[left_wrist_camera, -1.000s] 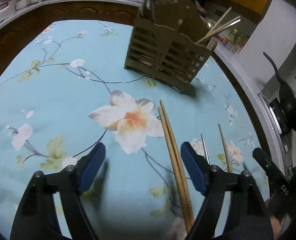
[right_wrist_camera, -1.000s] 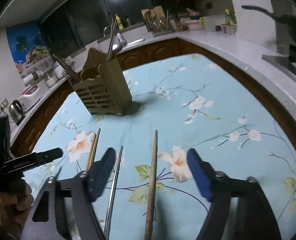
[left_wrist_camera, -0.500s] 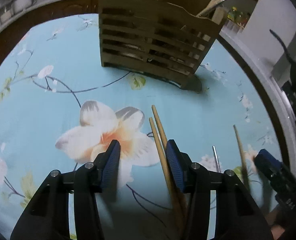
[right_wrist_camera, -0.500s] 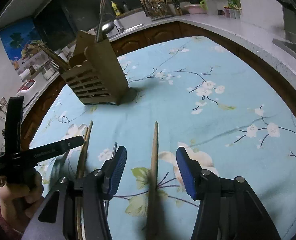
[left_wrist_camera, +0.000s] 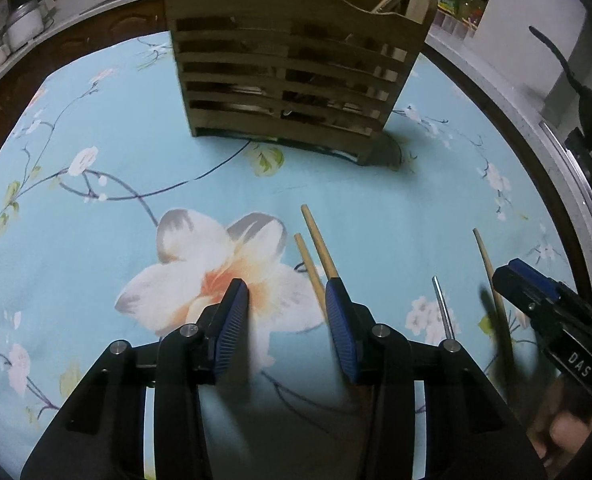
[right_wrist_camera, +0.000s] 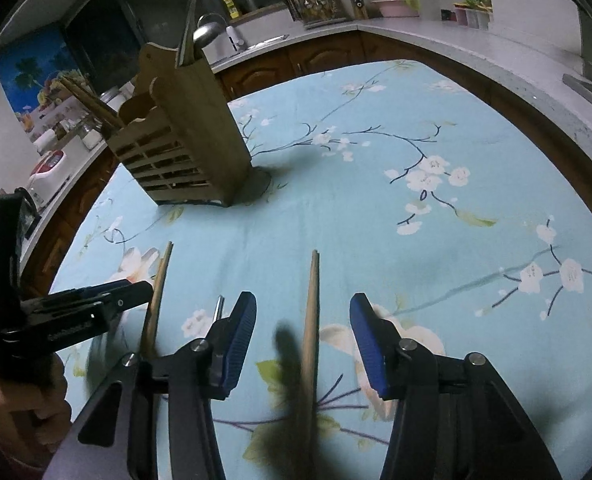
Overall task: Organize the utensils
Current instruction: 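Close the left tool on a wooden chopstick while the right tool grasps a wooden chopstick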
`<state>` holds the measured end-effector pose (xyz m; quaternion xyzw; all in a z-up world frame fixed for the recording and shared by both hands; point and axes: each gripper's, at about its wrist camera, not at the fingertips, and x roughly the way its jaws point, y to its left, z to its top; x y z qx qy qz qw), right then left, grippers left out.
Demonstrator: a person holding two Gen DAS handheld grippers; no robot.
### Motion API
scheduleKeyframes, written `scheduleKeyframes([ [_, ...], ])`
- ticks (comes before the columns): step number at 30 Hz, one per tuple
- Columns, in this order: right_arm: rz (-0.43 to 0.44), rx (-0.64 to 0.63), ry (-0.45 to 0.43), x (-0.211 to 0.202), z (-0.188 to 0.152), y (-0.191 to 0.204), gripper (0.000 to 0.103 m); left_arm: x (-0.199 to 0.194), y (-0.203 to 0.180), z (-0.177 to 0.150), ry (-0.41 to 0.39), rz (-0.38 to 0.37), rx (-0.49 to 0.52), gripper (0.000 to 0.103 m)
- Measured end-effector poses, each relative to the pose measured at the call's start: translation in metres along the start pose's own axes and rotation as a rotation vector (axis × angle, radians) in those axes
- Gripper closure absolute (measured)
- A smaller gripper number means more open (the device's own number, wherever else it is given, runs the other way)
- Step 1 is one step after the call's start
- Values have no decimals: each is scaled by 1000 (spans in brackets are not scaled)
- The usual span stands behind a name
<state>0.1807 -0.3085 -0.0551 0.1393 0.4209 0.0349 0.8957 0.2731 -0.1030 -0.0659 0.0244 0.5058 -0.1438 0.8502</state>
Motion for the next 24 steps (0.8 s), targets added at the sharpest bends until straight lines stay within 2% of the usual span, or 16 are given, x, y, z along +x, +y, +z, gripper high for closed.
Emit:
scheduleKeyframes([
  [4, 6, 5, 15, 5, 3, -2, 56, 4, -12, 1, 6, 69, 64, 63],
  [7, 10, 6, 18, 7, 5, -4, 56, 5, -13, 1, 5, 69, 75, 64],
  [9, 11, 3, 22, 9, 5, -5, 57, 6, -13, 4, 11, 72, 73, 72],
  [10, 9, 1, 22, 11, 6, -6, 59, 6, -14, 5, 10, 60, 73, 85],
  [11, 6, -2, 18, 12, 7, -6, 60, 6, -16, 6, 10, 53, 76, 91],
  [15, -28, -33, 24, 22, 14, 0, 73, 8, -26, 4, -3, 20, 108, 93],
  [18, -66, -100, 27, 28, 17, 9, 73, 8, -33, 3, -8, 32, 140, 93],
  [21, -132, -186, 32, 32, 14, 21, 75, 9, -32, 4, -16, 8, 136, 93],
  [22, -146, -205, 33, 33, 13, 25, 77, 9, -32, 3, -20, 5, 136, 94],
  [24, -143, -220, 33, 33, 12, 27, 95, 8, -31, 2, -23, 0, 128, 96],
])
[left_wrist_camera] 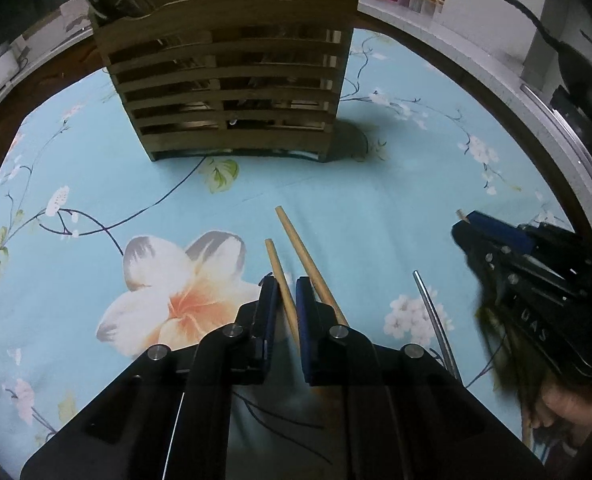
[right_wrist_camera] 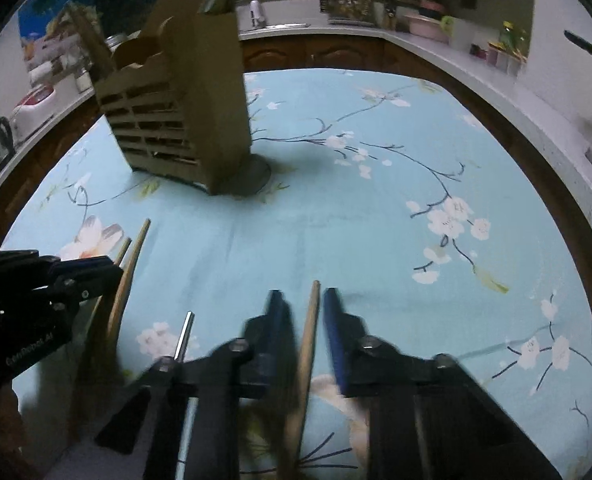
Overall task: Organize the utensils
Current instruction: 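Close the left tool on a wooden chopstick while the right tool grasps a wooden chopstick, then lift both held chopsticks upright and carry them over the wooden holder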
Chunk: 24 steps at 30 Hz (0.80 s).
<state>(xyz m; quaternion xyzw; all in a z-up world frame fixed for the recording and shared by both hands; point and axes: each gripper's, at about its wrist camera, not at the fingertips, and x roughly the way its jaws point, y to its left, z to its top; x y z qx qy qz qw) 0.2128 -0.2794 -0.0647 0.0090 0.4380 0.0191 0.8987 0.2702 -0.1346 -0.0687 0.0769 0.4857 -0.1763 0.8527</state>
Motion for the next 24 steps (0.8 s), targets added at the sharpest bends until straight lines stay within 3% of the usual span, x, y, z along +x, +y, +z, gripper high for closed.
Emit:
scheduleKeyframes([
  [3, 27, 31, 9, -1, 1, -4, 97, -3, 6, -3, 8, -34, -35, 98],
  [6, 112, 107, 4, -14, 2, -15, 98, -16, 17, -9, 1, -91, -84, 99],
  [14, 214, 162, -122, -85, 7, -20, 98, -98, 27, -26, -139, -163, -110, 98],
  [24, 245, 138, -309, -173, 19, -11, 98, -183, 42, -32, -312, -246, -142, 98],
])
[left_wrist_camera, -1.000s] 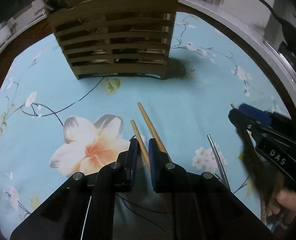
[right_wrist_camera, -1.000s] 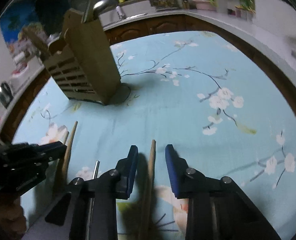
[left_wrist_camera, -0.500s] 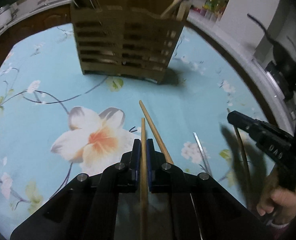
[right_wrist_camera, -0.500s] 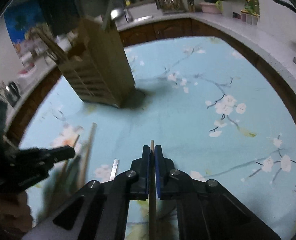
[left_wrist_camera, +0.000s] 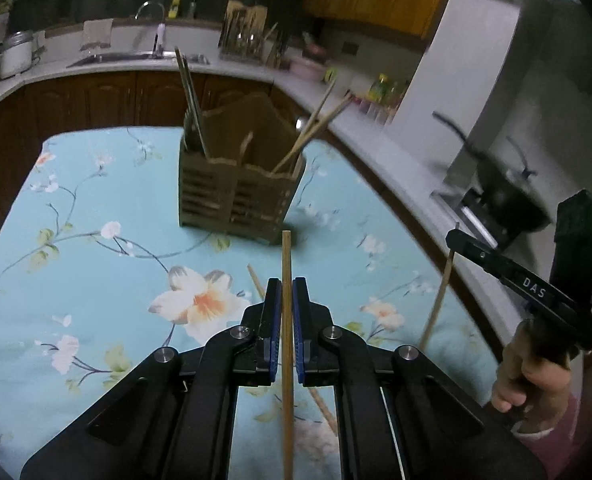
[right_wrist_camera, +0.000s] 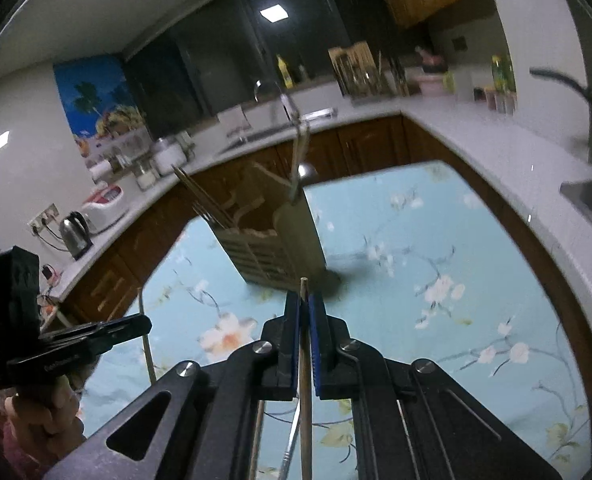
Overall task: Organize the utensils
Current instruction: 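Lift both held chopsticks upright and carry them over the wooden holder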
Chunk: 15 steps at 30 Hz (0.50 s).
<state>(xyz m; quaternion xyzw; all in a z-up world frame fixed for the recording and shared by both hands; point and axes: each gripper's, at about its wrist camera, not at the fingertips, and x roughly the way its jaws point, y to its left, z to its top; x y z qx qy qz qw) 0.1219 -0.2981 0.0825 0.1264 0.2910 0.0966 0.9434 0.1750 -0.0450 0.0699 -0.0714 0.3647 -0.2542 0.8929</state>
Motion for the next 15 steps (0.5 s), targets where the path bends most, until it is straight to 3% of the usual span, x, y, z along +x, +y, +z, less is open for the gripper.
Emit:
scheduleKeyframes([
  [8, 23, -29, -93, -26, 22, 18, 98, -36, 8, 8, -95, -6, -20, 98],
  [15, 34, -38, -97, -22, 26, 25, 98, -46, 16, 12, -126, -1, -35, 98],
])
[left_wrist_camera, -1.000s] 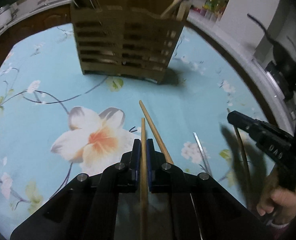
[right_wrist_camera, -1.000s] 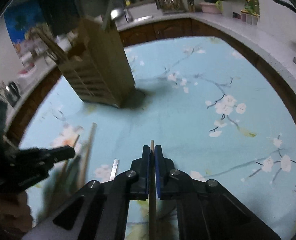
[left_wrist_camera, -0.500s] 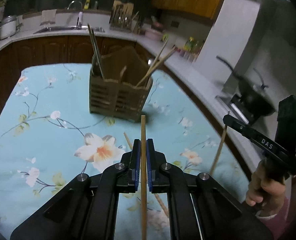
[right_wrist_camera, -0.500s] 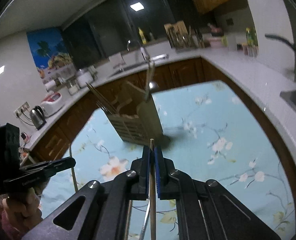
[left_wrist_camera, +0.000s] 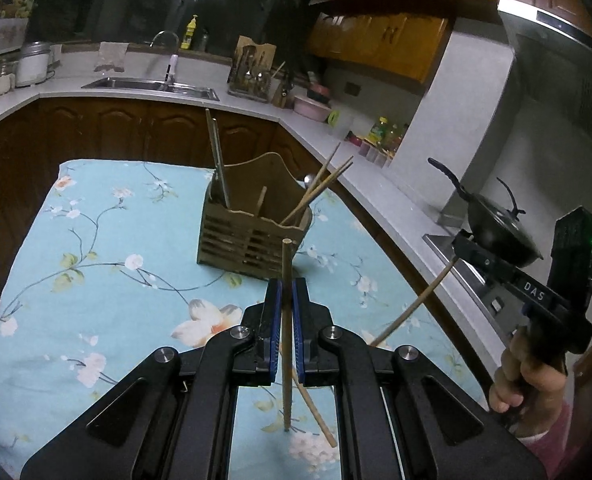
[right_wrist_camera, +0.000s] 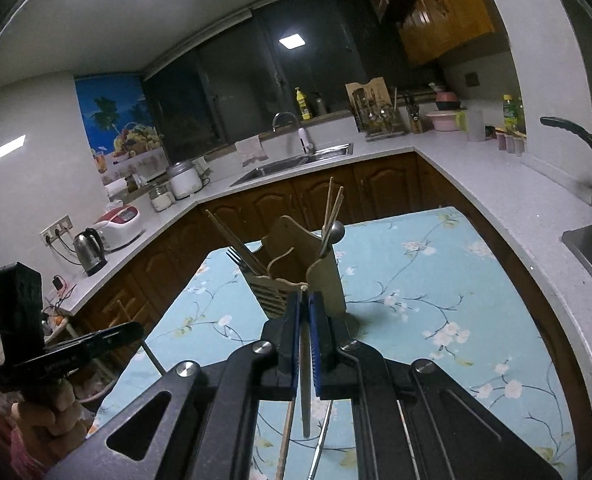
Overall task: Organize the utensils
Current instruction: 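Lift both held chopsticks upright and carry them over the wooden holder, then lower the chopsticks into the holder with both tools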
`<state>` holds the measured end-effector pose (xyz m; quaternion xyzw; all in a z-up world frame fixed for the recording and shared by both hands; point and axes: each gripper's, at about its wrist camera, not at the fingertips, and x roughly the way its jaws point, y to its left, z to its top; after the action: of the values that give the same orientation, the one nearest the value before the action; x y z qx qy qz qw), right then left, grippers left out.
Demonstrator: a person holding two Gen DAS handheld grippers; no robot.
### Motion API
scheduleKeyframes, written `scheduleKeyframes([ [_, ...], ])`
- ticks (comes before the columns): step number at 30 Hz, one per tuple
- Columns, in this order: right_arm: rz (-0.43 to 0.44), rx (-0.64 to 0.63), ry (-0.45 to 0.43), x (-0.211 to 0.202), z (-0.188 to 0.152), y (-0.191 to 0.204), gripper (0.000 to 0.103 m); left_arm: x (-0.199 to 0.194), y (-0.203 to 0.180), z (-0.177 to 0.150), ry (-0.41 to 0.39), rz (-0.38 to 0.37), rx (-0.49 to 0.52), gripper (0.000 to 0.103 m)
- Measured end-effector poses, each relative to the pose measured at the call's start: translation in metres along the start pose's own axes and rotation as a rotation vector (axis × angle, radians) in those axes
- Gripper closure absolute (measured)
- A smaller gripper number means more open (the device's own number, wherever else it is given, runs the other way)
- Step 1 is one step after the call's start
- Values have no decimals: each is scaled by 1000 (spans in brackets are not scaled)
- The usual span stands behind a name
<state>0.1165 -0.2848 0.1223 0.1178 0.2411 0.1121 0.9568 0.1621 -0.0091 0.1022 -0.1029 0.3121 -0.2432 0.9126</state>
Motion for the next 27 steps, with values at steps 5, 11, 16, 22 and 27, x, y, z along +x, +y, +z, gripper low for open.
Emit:
scheduleKeyframes([
  [5, 4, 2, -3, 3, 1, 2, 98, -3, 3, 4, -15, 3, -5, 98],
  [11, 8, -1, -12, 5, 6, 1, 98, -3, 7, 14, -44, 8, -21, 98],
  [16, 16, -2, -31, 9, 16, 1, 98, -5, 11, 30, -84, 13, -31, 98],
  [22, 24, -33, -83, 20, 41, 9, 98, -4, 13, 72, -168, 36, -9, 98],
  [27, 37, -23, -161, 30, 76, 10, 98, 7, 14, 113, -226, 55, 0, 98],
])
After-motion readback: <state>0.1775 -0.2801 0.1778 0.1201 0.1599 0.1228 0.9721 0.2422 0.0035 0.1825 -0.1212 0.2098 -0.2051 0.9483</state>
